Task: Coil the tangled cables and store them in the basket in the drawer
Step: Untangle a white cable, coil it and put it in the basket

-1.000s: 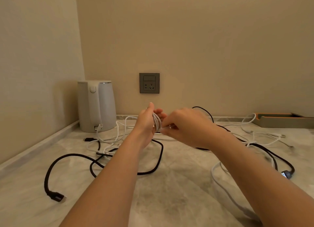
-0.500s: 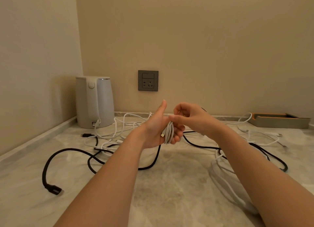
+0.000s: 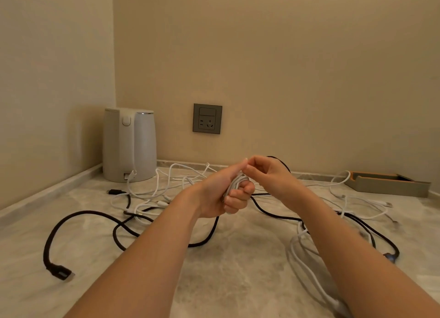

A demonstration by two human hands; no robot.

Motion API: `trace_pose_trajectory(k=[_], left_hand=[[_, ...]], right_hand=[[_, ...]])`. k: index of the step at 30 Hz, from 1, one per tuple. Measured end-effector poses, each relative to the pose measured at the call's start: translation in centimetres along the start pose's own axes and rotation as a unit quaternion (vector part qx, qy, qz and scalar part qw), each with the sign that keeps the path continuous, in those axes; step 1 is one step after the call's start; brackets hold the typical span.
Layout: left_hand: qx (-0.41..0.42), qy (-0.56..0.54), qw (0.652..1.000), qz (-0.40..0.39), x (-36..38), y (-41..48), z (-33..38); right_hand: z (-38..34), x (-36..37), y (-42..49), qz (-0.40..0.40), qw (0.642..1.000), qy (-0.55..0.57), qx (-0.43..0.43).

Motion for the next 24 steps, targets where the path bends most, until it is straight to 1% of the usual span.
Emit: trace_pose_trajectory(k=[3, 6, 10, 13, 16, 20, 22, 24], left_hand=[[0.018, -0.019, 1.000, -0.014, -0.1, -0.2, 0.5], [0.037, -0.045, 0.998, -0.015, -0.1, -0.3, 1.0], [0.049, -0.089, 0.995, -0.015, -0.2, -0.2, 1.3], [0.062, -0.113, 0.992, -0.011, -0.7, 0.0, 1.2], [0.072, -0.115, 0.991, -0.006, -0.8, 0.1, 1.3], [0.102, -0.151, 0.983, 0.024, -1.3, -0.1, 1.7], [0.127, -0.187, 0.973, 0.052, -2.0, -0.2, 2.0], [0.151, -0.238, 0.955, 0.090, -2.9, -0.3, 2.4]], right_hand=[[0.1, -0.1, -0.1, 0.027, 0.999, -0.012, -0.012], [0.5, -0.5, 0.1, 0.052, 0.998, -0.032, -0.004], [1.9, -1.2, 0.1, 0.093, 0.987, -0.115, 0.059], [3.2, -1.8, -0.1, 0.101, 0.975, -0.165, 0.110], [3.4, -1.6, -0.3, 0.088, 0.971, -0.178, 0.133], [3.1, -0.4, -0.2, 0.042, 0.968, -0.195, 0.152], [2.7, 0.5, -0.1, 0.024, 0.965, -0.216, 0.149], [2.2, 1.7, 0.1, -0.004, 0.962, -0.238, 0.132]])
Point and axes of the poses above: each hand's wrist, its own y-axis towards the middle knuckle, its own x-axis out of the palm, z = x × y, the point moved 8 cm from there along y, towards the middle knuckle, and after that the axes turned 14 degrees about y, right-handed, at the moved point
